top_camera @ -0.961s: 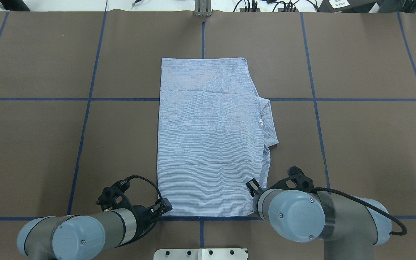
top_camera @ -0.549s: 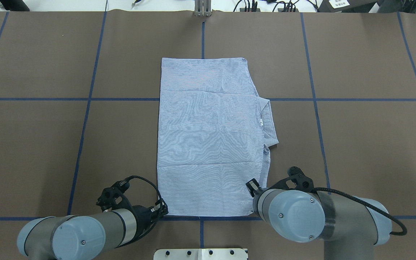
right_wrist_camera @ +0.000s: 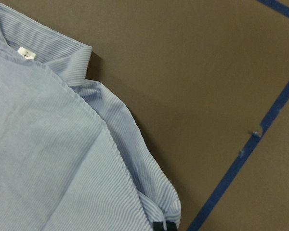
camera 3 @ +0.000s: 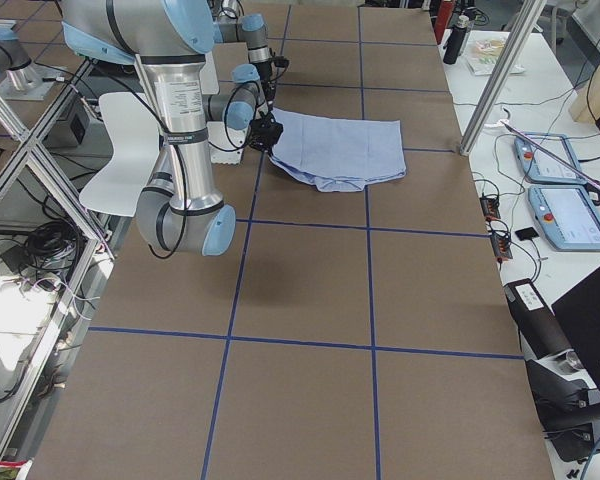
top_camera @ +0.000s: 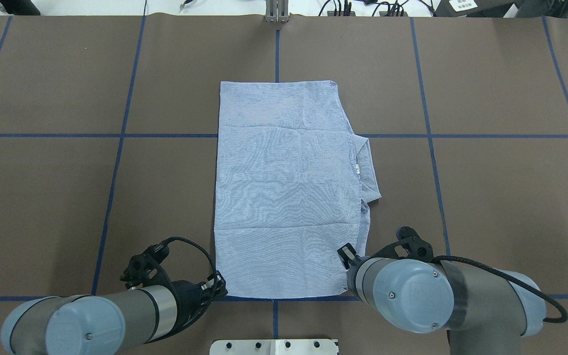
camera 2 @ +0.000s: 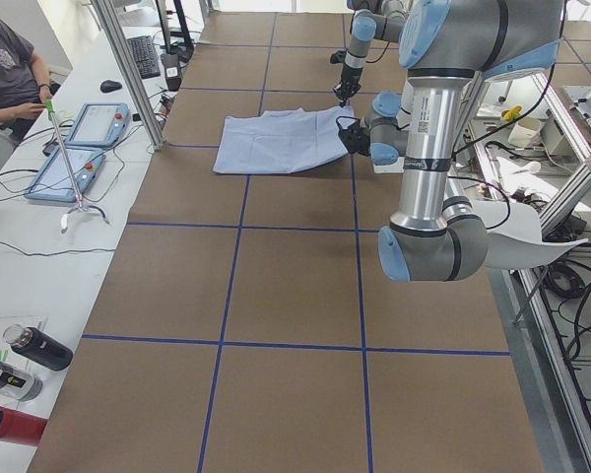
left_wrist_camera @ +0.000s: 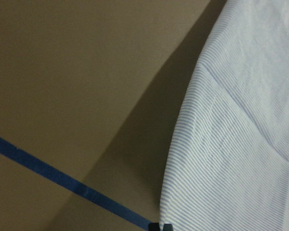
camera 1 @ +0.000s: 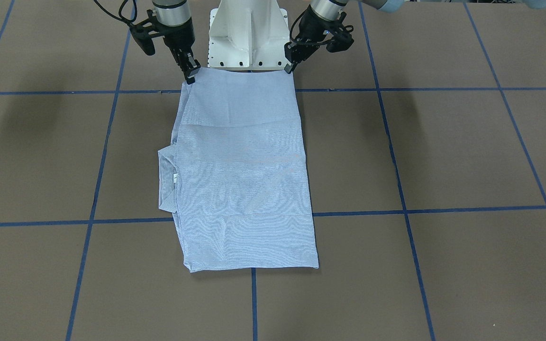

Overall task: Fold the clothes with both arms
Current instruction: 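Lift the near edge with both grippers and fold it toward the far edge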

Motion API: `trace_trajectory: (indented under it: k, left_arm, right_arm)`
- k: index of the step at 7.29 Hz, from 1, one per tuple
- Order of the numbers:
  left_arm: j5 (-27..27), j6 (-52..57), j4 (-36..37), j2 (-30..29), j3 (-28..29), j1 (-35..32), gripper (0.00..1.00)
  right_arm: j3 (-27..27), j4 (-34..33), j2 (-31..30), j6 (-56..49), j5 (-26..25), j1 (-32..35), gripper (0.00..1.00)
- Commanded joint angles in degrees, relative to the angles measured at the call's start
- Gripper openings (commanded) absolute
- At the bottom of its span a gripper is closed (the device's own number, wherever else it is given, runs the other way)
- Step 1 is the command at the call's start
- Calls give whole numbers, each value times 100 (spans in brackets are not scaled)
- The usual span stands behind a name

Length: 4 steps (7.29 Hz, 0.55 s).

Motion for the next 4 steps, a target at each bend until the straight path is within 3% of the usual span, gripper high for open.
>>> trace_trajectory:
  k: [1, 3, 4]
  left_arm:
    - [-272, -1, 80, 21, -631, -103, 0]
    - [-685, 461, 106, -460, -327, -1249, 0]
    - [-1192, 683, 98, -655, 32, -1804, 0]
  right_arm:
    - [594, -479, 110, -14, 175, 414, 0]
    - [71, -462, 714, -442, 989, 1606, 0]
    - [-629, -427, 1205, -915, 1542, 2240, 0]
